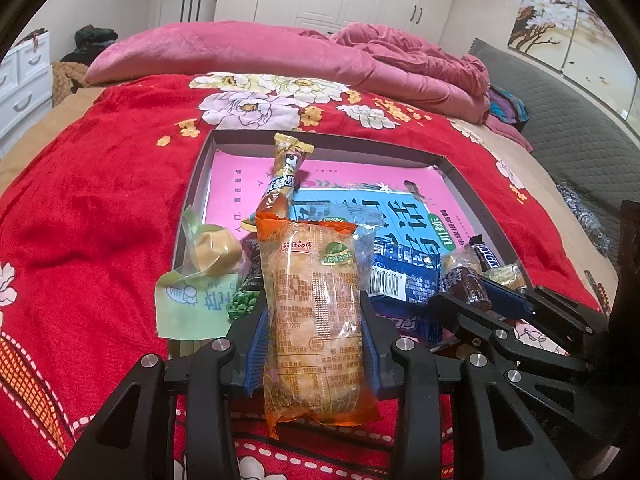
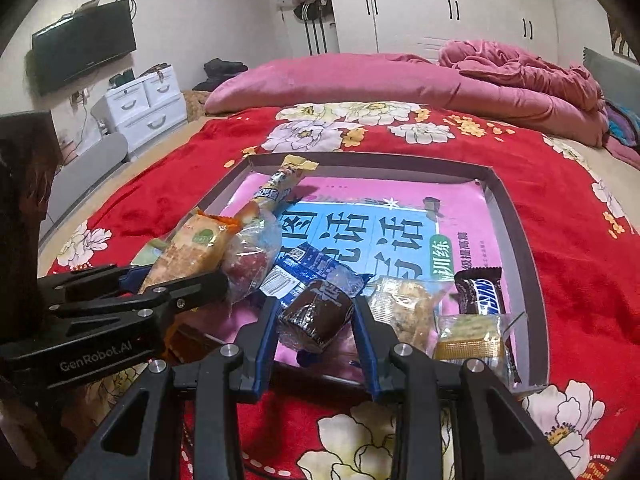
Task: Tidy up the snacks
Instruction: 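Release the dark chocolate with the right tool while the left tool releases the bread bag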
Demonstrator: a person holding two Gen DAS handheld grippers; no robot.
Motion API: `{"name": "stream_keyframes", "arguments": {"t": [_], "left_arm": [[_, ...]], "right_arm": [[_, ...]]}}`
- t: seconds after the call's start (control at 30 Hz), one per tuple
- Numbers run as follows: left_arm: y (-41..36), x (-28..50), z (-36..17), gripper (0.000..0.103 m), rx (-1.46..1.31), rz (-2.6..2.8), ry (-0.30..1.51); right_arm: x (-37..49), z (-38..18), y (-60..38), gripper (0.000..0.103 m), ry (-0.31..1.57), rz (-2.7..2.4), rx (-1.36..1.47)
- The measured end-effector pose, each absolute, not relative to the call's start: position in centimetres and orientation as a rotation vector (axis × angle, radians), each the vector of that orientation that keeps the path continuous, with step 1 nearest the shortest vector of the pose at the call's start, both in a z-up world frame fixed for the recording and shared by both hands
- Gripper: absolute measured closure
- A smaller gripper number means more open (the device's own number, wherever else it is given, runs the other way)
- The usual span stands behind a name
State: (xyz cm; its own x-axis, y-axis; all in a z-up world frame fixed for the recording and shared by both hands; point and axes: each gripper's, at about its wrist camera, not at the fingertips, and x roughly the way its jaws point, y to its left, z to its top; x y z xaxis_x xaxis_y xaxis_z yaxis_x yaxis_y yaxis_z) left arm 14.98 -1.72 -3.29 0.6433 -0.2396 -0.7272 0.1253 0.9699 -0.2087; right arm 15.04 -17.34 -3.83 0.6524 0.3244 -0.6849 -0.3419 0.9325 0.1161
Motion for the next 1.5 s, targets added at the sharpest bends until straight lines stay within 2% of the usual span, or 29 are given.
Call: {"name": "stream_keyframes", "arguments": {"t": [1.07,1.5], "left_arm": [[-1.6,14.9,-3.6,0.06,-0.133,-0.203,0.856],[-1.8,14.7,-3.1,0.044,-0.131,-0.198,0.847]], "right_arm": [[14.7,-3.9,-17.7,0.066,0.771,0.344,-0.079],[14.5,-3.7,-18.5,0.063,0.769,0.305,-0.076]]}}
